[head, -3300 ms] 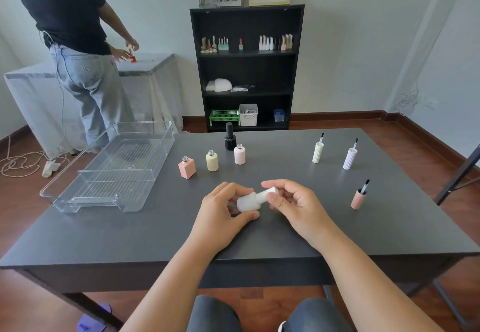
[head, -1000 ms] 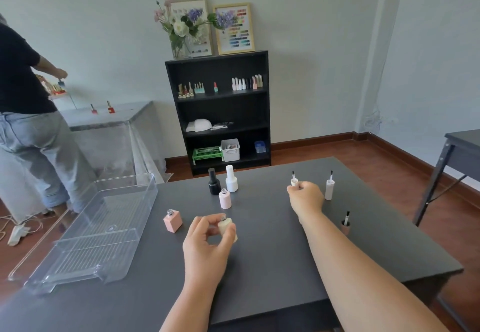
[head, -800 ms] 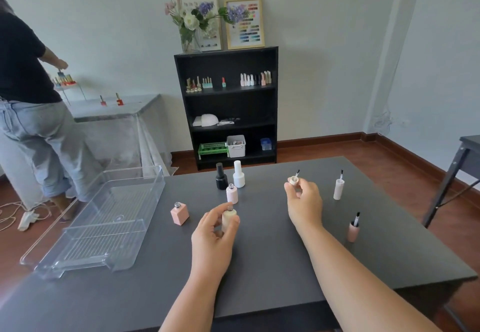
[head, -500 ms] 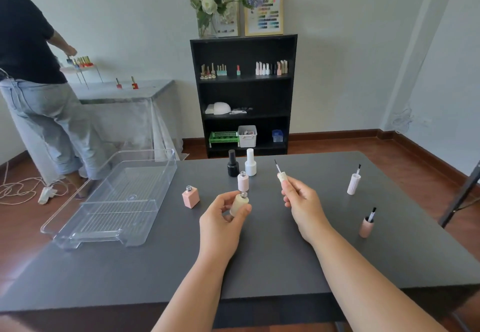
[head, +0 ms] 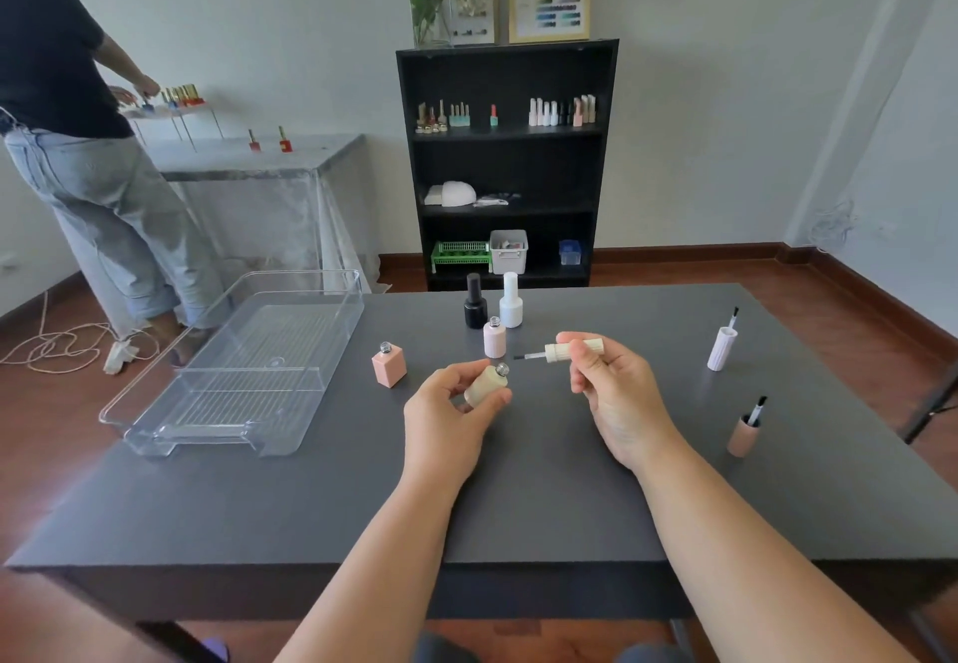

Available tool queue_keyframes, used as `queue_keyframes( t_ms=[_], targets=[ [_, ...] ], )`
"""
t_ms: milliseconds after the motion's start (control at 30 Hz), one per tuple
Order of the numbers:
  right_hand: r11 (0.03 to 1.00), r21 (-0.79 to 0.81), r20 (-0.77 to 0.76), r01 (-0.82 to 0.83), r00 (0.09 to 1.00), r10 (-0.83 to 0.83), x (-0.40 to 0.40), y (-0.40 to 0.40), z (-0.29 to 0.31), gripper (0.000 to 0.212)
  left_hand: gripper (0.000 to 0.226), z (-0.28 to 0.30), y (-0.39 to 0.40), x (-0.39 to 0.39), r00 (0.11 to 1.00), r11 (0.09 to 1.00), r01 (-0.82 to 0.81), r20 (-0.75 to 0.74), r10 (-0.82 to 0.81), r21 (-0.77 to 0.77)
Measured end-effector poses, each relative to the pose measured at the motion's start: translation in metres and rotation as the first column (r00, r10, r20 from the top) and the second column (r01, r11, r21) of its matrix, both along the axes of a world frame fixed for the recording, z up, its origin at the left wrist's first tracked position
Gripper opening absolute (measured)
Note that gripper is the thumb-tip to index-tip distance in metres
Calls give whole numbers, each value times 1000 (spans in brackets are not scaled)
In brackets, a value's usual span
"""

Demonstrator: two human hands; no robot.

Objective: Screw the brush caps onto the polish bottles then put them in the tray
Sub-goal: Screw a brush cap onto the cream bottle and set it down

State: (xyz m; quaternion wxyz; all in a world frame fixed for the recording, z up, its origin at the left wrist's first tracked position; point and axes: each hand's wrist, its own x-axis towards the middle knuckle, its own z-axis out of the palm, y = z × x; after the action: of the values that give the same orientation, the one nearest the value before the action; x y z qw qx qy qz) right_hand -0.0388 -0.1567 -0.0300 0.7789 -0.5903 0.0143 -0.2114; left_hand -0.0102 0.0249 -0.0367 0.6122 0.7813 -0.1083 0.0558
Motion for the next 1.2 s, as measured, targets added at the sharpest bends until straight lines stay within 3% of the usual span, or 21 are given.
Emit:
queue_keyframes(
  t_ms=[667, 900, 1067, 1200],
  targets=[
    [952, -306, 31, -30, 999, 41, -7, 3, -1, 8, 36, -4, -1, -1, 998, 996, 12, 63, -18, 90],
    [856, -508, -8, -95, 994, 105, -8, 2, -3, 13, 35, -6, -6, -2, 979, 982, 64, 181, -97, 177],
    [825, -552, 1, -117, 990, 140, -9, -1, -2, 24, 35, -7, -5, -2, 975, 978, 72, 193, -111, 198],
    [767, -639, 13, -64, 995, 94, -9, -6, -2, 30, 37, -8, -6, -2, 956, 964, 96, 245, -159, 249]
  ],
)
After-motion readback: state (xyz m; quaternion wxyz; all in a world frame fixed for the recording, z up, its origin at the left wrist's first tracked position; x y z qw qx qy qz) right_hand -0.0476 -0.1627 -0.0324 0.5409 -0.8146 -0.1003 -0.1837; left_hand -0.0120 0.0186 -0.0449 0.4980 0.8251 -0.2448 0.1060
